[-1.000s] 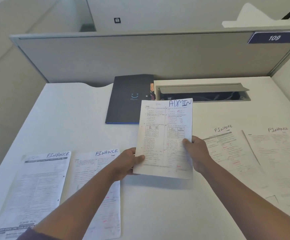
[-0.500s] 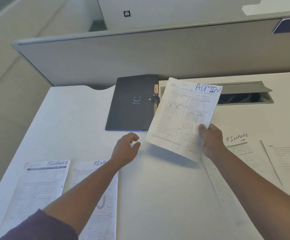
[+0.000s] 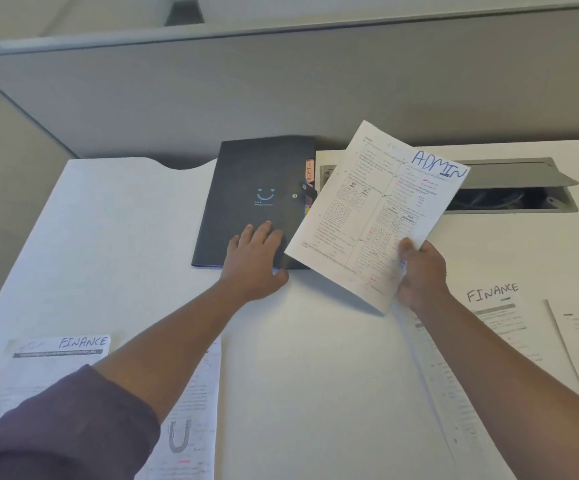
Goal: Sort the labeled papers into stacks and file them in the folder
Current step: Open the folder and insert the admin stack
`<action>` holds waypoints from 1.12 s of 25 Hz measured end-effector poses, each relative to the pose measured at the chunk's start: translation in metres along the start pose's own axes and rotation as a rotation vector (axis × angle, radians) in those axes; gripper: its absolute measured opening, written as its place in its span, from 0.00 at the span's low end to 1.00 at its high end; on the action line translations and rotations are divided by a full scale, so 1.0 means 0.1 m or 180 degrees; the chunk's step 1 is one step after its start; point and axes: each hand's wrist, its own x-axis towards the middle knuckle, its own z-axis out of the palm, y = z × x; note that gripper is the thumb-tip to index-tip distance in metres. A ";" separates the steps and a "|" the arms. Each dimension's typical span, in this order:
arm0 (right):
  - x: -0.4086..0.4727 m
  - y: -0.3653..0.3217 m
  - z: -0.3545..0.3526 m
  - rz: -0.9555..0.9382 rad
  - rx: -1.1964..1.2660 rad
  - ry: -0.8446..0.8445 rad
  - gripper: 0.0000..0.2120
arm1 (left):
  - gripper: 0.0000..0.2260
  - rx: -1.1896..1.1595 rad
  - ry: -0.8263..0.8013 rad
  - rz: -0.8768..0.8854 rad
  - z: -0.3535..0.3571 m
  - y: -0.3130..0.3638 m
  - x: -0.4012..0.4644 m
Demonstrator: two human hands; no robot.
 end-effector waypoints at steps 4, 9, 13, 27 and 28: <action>0.00 0.00 0.01 0.0013 -0.0017 -0.0045 0.08 | 0.20 -0.0137 0.0006 -0.0162 0.00 0.08 -0.01; -0.03 -0.03 -0.01 -0.0031 -0.0097 -0.0052 0.08 | 0.15 -0.0269 0.0276 -0.0465 -0.05 0.21 0.12; -0.07 -0.16 -0.02 -0.0377 -0.0535 -0.0071 0.09 | 0.22 -0.1265 0.0818 -0.0870 -0.05 0.03 0.04; -0.06 -1.05 0.89 -0.0814 -0.1904 -0.0418 0.06 | 0.22 -0.2177 0.1133 -0.1228 0.00 -0.02 -0.12; -0.04 -1.08 0.95 -0.0798 -0.1909 -0.0439 0.06 | 0.22 -0.2155 0.1112 -0.1209 0.00 -0.03 -0.11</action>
